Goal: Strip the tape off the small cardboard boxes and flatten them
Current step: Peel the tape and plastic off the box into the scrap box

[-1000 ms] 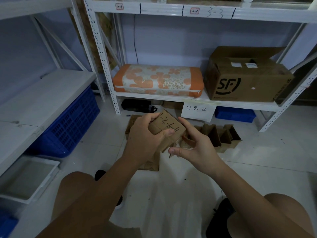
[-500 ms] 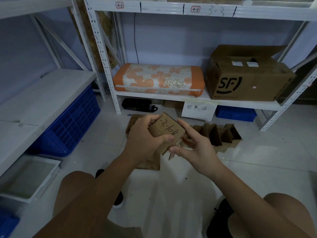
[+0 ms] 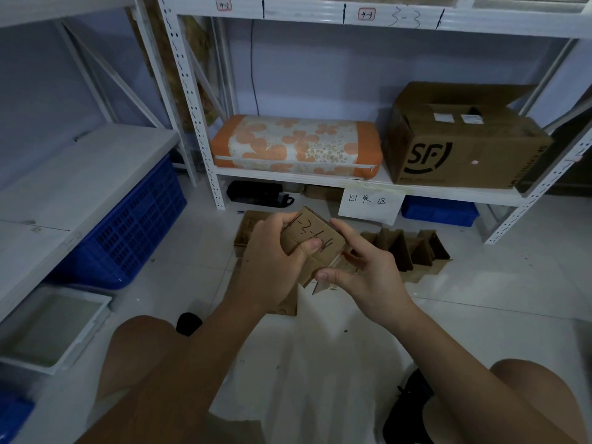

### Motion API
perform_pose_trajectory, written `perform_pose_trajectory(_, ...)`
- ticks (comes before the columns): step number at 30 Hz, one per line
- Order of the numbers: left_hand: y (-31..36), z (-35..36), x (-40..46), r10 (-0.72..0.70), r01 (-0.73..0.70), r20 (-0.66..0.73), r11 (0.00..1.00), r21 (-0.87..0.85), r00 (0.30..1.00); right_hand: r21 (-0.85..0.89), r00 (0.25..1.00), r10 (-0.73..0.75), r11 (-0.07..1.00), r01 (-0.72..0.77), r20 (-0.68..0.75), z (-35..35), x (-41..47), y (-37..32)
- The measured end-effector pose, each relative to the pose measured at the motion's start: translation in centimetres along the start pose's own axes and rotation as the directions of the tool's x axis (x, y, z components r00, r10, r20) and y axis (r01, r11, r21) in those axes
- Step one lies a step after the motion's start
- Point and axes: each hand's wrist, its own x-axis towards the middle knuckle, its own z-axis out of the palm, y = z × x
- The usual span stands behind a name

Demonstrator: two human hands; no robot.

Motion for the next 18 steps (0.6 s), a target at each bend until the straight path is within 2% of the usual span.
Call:
perform_pose_trajectory(4, 0.1, -0.2, 0.0, 0.018, -0.017, -0.030, 1.000, 0.025, 0.999, -0.019, 1.000, 0.008, 1.000, -0.009, -0.025, 0.4, -0.2, -0.1)
perform_pose_trajectory(6, 0.7, -0.5, 0.0, 0.018, -0.019, 0.027, 0.999, 0.044, 0.999, -0.029, 0.999, 0.017, 0.999, -0.018, -0.036, 0.6, -0.3, -0.1)
perform_pose_trajectory(8, 1.1, -0.8, 0.0, 0.073, -0.082, 0.100, 0.993, 0.090, 0.992, -0.074, 0.999, 0.026, 0.997, -0.029, -0.034, 0.6, -0.3, -0.1)
perform_pose_trajectory(13, 0.7, -1.4, 0.6, 0.127, -0.164, 0.176, 0.963, 0.213, 0.976, -0.132, 0.987, 0.106, 0.987, -0.090, 0.122, 0.2, -0.1, -0.1)
perform_pose_trajectory(18, 0.7, -1.5, 1.0, 0.173, -0.224, 0.202, 0.939, 0.263, 0.964, -0.094, 0.980, 0.044, 0.995, -0.026, 0.195, -0.4, -0.4, -0.9)
